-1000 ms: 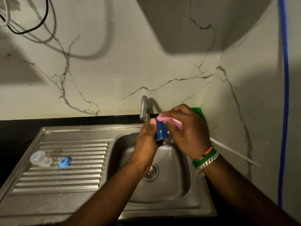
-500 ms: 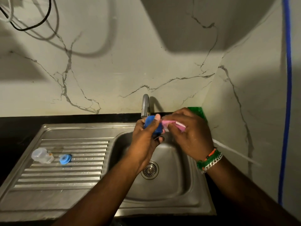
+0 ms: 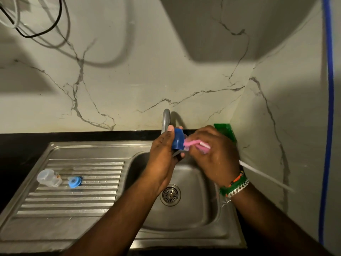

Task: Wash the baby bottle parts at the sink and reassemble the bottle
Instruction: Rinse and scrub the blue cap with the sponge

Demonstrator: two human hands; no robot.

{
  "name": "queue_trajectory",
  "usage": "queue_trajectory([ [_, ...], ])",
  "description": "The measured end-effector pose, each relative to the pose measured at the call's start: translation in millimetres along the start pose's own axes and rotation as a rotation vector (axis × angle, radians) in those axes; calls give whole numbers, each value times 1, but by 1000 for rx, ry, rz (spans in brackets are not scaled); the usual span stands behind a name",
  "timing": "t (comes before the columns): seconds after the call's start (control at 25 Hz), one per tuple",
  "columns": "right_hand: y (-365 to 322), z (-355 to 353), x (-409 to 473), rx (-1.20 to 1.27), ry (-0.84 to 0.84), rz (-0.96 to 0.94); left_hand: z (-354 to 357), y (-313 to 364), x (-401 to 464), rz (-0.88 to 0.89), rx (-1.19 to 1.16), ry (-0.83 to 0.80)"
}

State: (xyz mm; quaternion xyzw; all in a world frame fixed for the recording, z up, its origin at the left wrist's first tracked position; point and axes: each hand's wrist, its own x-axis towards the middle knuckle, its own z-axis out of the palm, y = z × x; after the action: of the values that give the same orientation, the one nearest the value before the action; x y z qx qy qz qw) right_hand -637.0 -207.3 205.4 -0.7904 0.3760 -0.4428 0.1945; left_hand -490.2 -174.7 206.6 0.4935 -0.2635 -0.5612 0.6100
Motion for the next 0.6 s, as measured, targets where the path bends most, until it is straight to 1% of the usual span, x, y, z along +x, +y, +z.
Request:
queue_trajectory([
  [0.04, 0, 0, 3, -17, 44, 19, 1, 1, 0, 3, 4, -4],
  [0.08, -1, 1, 4, -22, 53, 12, 1, 2, 1, -1, -10, 1],
  [0.2, -3, 3, -5, 33, -74, -50, 0, 4, 4, -25, -51, 34],
  [0.24, -2, 2, -5, 41, -73, -33, -1, 4, 6, -14, -34, 38],
  [0.32, -2, 3, 0, 33, 33, 27, 1, 3, 6, 16, 6, 52],
  [0.36, -4, 6, 1, 22, 72, 28, 2, 3, 6, 23, 4, 65],
  [0.48, -9, 12, -4, -2, 35, -40, 2, 1, 7, 3, 9, 98],
  [0.6, -6, 6, 4, 4, 95, 21, 2, -4, 6, -7, 71, 109],
])
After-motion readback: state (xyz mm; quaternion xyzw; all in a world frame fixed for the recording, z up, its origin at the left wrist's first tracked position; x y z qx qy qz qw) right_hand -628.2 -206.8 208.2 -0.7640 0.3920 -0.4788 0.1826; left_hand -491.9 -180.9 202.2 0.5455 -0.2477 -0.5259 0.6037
